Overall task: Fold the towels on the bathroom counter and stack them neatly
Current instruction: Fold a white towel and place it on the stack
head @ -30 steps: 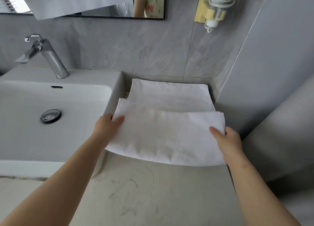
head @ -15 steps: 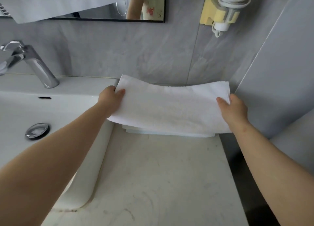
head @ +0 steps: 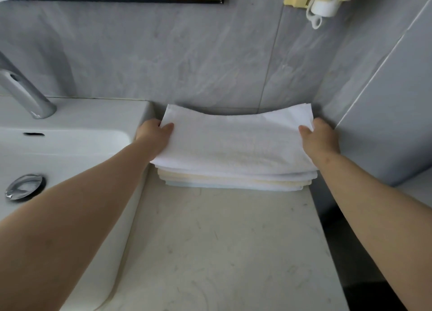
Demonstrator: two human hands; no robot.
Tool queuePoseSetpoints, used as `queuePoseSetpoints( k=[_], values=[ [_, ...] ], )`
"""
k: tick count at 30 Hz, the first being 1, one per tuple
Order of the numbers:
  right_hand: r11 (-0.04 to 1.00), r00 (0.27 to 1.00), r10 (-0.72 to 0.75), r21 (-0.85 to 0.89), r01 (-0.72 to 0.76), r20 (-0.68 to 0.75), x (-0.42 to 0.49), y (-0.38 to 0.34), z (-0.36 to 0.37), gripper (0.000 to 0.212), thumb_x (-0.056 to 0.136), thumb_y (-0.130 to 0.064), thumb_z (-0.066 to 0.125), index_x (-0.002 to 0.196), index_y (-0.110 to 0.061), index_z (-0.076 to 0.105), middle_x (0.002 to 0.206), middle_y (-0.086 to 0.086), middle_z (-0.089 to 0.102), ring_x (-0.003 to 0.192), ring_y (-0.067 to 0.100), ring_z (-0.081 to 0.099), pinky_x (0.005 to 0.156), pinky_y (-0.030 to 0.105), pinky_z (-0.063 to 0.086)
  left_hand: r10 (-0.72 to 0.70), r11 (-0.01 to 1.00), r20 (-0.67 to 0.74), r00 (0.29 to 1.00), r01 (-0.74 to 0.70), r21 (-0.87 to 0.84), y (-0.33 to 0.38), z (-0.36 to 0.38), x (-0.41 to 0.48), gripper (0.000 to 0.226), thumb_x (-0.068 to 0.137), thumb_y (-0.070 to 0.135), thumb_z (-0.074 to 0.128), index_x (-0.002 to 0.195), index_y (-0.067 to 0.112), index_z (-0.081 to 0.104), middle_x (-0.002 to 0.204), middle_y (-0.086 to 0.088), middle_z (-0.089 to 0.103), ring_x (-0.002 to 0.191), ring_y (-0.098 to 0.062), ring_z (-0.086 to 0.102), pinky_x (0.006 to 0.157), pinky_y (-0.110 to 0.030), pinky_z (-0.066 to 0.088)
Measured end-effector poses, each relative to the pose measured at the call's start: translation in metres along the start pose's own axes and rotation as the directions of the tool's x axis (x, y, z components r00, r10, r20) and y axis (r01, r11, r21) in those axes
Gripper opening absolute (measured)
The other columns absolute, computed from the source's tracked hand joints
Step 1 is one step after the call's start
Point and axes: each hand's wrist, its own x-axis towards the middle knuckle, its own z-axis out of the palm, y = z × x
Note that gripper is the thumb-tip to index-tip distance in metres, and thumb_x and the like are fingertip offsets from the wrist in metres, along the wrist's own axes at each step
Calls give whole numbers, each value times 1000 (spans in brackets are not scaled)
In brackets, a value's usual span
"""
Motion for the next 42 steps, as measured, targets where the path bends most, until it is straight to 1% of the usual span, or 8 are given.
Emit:
queuePoseSetpoints(
  k=[6, 10, 15, 25, 28, 31, 36, 42],
  values=[
    [998, 998, 63, 13, -63, 29, 3, 9, 10, 23, 98, -29, 44, 94, -7, 45, 98, 12, 49, 98, 35, 53, 75, 34, 37, 7, 998, 15, 1000, -8, 58, -9, 6, 4, 36, 96, 36, 45, 109, 7, 60, 92, -10, 55, 83, -27, 47, 71, -30, 36],
    [996, 996, 92, 22, -92, 4, 2, 12, 14, 30, 99, -27, 42, 112, -1, 50, 122, 20, 52, 110, 39, 51, 85, 40, 42, 8, 998, 12, 1000, -9, 64, -15, 10, 7, 35, 96, 36, 44, 109, 7, 59, 97, -11, 58, 85, -28, 48, 72, -31, 37],
    [995, 994, 99, -8, -100, -47, -2, 14, 20, 30, 101, -28, 36, 106, -1, 49, 115, 20, 54, 104, 38, 51, 85, 42, 42, 2, 999, 3, 1000, -2, 42, -16, 16, 9, 34, 97, 33, 44, 111, 6, 56, 109, -15, 60, 87, -27, 47, 72, -30, 35],
    [992, 991, 106, -62, -111, -79, -2, 18, 30, 27, 102, -27, 30, 94, -5, 43, 106, 20, 55, 85, 31, 46, 74, 37, 36, 19, 999, -34, 999, -18, 37, -19, 27, 9, 28, 97, 32, 43, 104, 6, 51, 95, -10, 53, 82, -26, 45, 68, -29, 33],
    [987, 988, 133, -81, -139, -77, -5, 19, 34, 26, 102, -26, 31, 103, -3, 44, 111, 22, 55, 97, 37, 52, 76, 39, 37, -8, 998, -36, 999, 10, 58, -20, 31, 9, 26, 97, 34, 42, 100, 9, 47, 95, -9, 51, 79, -27, 45, 66, -29, 33],
    [982, 983, 163, -84, -170, -83, -9, 18, 35, 31, 102, -23, 32, 124, -4, 39, 122, 21, 54, 106, 39, 54, 82, 42, 40, -28, 995, -58, 998, 33, 95, -19, 32, 7, 32, 97, 36, 41, 109, 6, 47, 104, -14, 55, 85, -31, 50, 68, -32, 36],
    [989, 993, 112, -88, -116, -48, -13, 15, 32, 39, 92, 1, 35, 129, -10, 35, 136, 12, 43, 115, 36, 50, 88, 44, 41, -22, 979, -70, 997, 36, 203, -15, 30, -4, 29, 99, 26, 34, 119, 6, 39, 120, -19, 53, 104, -38, 53, 74, -39, 40],
    [960, 998, -58, -277, 50, -21, -31, 7, 24, 55, 84, 5, 42, 137, -8, 36, 144, 14, 31, 133, 32, 29, 99, 44, 34, 34, 939, -91, 995, -1, 343, -6, 16, -23, 38, 92, 5, 34, 130, 11, 39, 136, -17, 33, 125, -39, 37, 100, -46, 34]
  ],
)
